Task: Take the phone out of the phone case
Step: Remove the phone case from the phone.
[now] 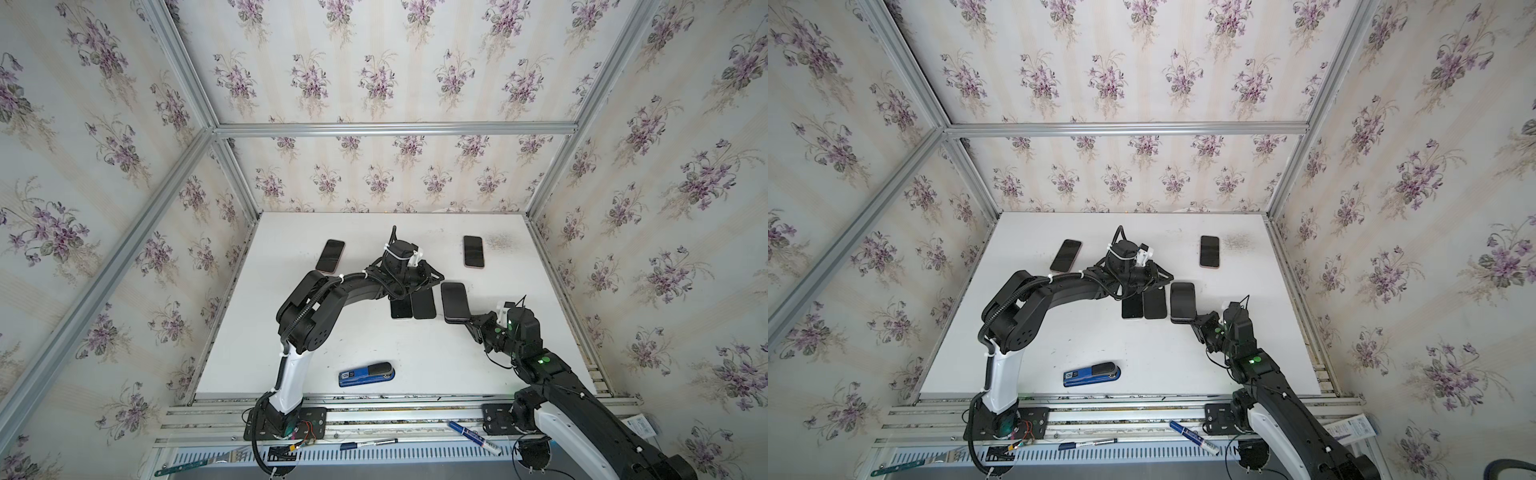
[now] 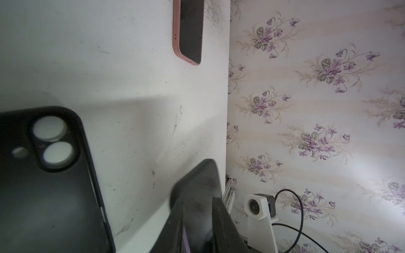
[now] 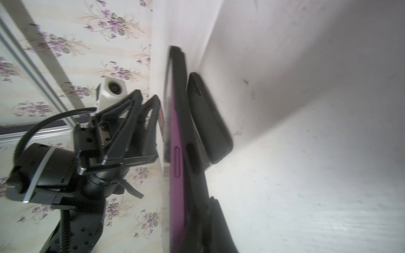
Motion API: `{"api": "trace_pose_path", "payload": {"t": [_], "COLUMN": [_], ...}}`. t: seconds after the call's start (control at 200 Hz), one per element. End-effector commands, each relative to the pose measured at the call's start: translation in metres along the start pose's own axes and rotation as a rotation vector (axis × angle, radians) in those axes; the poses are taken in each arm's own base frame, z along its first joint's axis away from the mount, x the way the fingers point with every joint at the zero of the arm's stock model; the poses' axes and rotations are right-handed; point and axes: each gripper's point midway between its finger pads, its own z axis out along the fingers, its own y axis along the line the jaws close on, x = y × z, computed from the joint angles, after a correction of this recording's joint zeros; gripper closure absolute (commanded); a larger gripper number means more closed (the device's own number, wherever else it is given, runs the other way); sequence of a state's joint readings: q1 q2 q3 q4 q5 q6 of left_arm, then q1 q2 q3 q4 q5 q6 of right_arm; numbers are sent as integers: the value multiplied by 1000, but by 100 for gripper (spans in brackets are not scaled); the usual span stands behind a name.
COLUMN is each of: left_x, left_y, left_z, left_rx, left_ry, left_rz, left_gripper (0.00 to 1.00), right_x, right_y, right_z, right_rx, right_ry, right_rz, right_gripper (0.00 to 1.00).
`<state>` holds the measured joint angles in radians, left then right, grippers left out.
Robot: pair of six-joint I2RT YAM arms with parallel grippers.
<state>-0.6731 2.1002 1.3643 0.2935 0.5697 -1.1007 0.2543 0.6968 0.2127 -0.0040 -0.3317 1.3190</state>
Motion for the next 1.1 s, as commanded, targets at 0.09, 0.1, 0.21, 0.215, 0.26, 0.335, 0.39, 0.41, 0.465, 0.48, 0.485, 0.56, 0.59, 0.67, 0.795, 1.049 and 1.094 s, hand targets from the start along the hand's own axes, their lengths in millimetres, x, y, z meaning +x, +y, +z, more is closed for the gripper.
{"api": "trace_pose_path", "payload": {"t": [0.09, 0.1, 0.21, 0.215, 0.26, 0.335, 0.39, 0.41, 0.465, 0.48, 0.485, 0.56, 0.59, 0.67, 0.795, 1.049, 1.094], "left_x": [-4, -3, -7, -7, -9, -10, -8, -7, 1, 4, 5, 21, 28, 45, 69, 128, 132], "left_y": [1, 2, -8, -9, -15, -29, -39, -43, -51, -53, -53, -55, -54, -49, -42, -46, -46], "left_z": [8, 8, 3, 2, 1, -3, -9, -11, -18, -21, -21, -34, -38, -49, -60, -52, -49], "left_rx": [3, -1, -8, -10, -19, -17, -22, -19, -29, -35, -37, -81, -97, -133, -166, -136, -144], "left_ry": [-5, -3, -9, -7, 0, 12, 30, 40, 77, 87, 91, 152, 174, 226, 285, 436, 444], "left_rz": [18, 16, 53, 54, 79, 134, 186, 210, 289, 307, 313, 451, 494, 612, 772, 1064, 1091], "left_gripper": [65, 64, 50, 50, 44, 30, 23, 20, 13, 10, 8, 0, 0, 0, 1, 2, 2], "right_x": [-4, -4, -7, -7, -7, -8, -9, -10, -12, -13, -13, -15, -16, -17, -16, -16, -16], "right_y": [-7, -7, -10, -11, -13, -15, -18, -18, -19, -19, -19, -18, -16, -12, -9, -3, -2], "right_z": [3, 3, 6, 6, 7, 10, 11, 12, 13, 13, 13, 13, 13, 13, 13, 14, 14], "right_rx": [19, 20, 31, 33, 39, 45, 55, 56, 56, 55, 54, 49, 46, 40, 35, 34, 33], "right_ry": [-8, -7, -10, -9, -5, -1, 0, -2, -2, -1, -1, -2, -1, 0, 7, 24, 27], "right_rz": [-8, -8, -6, -5, -1, -2, 0, 1, 5, 8, 9, 15, 16, 14, 14, 13, 15], "right_gripper": [100, 100, 100, 100, 100, 100, 100, 100, 100, 100, 100, 100, 100, 100, 100, 100, 100]}}
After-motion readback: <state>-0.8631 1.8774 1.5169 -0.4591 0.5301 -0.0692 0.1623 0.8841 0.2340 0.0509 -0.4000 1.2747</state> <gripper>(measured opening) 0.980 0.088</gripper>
